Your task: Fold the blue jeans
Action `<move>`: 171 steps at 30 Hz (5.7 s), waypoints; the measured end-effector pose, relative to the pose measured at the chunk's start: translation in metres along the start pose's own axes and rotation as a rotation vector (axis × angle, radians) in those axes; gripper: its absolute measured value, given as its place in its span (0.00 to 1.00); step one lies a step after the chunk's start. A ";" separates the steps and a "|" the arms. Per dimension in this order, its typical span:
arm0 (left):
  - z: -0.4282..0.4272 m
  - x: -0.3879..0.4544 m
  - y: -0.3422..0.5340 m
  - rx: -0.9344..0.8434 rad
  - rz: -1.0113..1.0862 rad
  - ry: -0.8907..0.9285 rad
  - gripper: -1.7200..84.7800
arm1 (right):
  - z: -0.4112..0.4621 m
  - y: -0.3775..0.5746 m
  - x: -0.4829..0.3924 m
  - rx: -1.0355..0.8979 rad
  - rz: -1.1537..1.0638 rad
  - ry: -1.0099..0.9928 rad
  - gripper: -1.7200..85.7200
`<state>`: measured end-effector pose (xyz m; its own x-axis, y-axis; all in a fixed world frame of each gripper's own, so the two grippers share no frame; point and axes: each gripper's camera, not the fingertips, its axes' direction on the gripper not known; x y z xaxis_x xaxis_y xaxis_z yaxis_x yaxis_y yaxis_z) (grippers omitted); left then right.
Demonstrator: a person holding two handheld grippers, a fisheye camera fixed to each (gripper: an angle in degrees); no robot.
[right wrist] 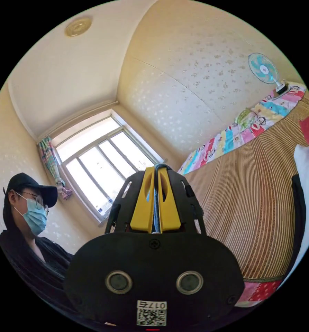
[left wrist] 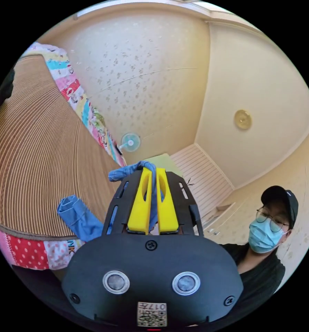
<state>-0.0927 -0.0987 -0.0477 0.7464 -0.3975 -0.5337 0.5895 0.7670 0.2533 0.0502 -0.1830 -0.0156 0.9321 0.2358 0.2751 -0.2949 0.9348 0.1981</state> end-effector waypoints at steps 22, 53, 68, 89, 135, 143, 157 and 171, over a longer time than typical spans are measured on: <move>0.092 0.108 -0.056 -0.194 0.069 -0.059 0.01 | 0.012 -0.072 -0.214 -0.092 -0.423 0.207 0.04; 0.253 -0.147 0.202 -0.675 -0.106 -0.415 0.14 | 0.191 0.202 0.109 -0.600 0.256 0.470 0.12; 0.097 -0.073 0.192 -0.446 -0.019 -0.461 0.11 | 0.057 0.115 0.091 -0.521 0.029 1.110 0.11; -0.026 -0.058 0.198 -0.322 -0.140 -0.426 0.15 | 0.145 0.197 -0.035 -0.542 -0.468 0.074 0.05; -0.257 -0.033 0.106 -0.082 -0.402 -0.679 0.12 | 0.041 0.212 0.082 -0.512 -0.091 0.632 0.11; -0.185 -0.055 0.123 -0.474 -0.396 -0.911 0.15 | 0.150 0.299 0.094 -0.981 -0.073 0.323 0.14; -0.311 -0.042 0.066 -0.006 -0.570 -0.265 0.05 | 0.110 0.280 0.083 -0.838 -0.052 0.135 0.16; -0.252 -0.070 0.152 -0.486 -0.609 -0.856 0.11 | 0.141 0.306 0.081 -1.026 0.057 -0.046 0.18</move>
<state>-0.1332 0.1732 -0.1749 0.4536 -0.8363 0.3080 0.8814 0.3697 -0.2941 0.0057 0.0850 0.2002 0.9070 0.2968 0.2989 0.0033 0.7046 -0.7096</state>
